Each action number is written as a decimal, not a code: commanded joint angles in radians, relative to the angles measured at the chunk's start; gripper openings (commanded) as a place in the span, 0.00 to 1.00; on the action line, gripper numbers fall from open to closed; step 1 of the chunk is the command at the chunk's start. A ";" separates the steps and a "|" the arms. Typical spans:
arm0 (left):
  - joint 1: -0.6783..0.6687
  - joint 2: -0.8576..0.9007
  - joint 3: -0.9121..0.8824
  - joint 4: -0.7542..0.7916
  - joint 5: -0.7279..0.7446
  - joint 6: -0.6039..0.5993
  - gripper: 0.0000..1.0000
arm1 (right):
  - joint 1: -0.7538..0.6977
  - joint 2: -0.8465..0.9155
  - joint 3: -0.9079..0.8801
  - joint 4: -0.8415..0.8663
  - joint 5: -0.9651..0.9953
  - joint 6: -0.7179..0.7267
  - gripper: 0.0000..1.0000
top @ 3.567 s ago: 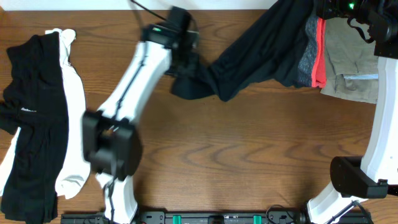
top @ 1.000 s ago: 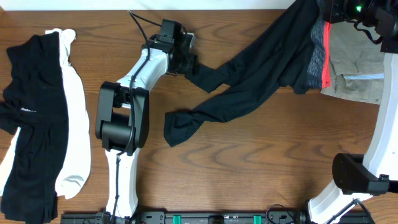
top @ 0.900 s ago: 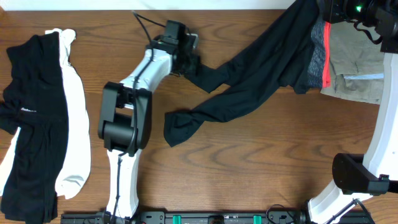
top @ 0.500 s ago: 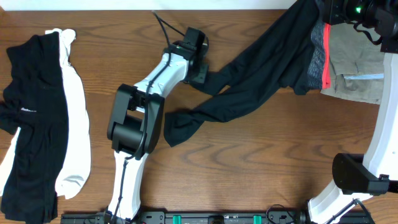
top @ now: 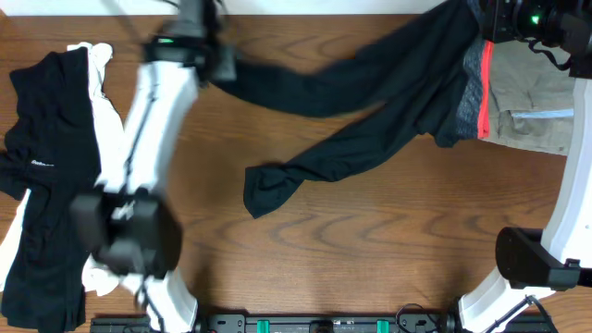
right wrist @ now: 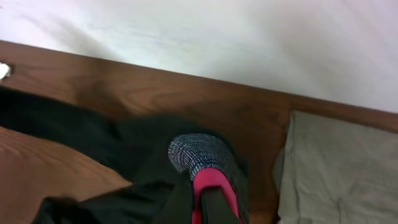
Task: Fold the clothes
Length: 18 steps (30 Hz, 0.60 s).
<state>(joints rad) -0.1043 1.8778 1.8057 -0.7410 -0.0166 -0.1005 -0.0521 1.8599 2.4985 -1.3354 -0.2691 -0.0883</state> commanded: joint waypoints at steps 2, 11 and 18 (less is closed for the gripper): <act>0.058 -0.135 0.026 -0.011 -0.022 -0.009 0.06 | -0.053 0.008 0.005 -0.016 0.010 -0.013 0.01; 0.120 -0.198 0.026 -0.087 -0.022 -0.005 0.06 | -0.115 0.008 -0.001 -0.078 -0.001 -0.006 0.01; 0.183 -0.264 0.026 -0.148 -0.030 0.002 0.06 | -0.120 -0.002 0.000 -0.087 -0.039 -0.015 0.01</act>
<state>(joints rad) 0.0406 1.6718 1.8366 -0.8738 -0.0303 -0.1040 -0.1635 1.8599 2.4969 -1.4242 -0.2829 -0.0887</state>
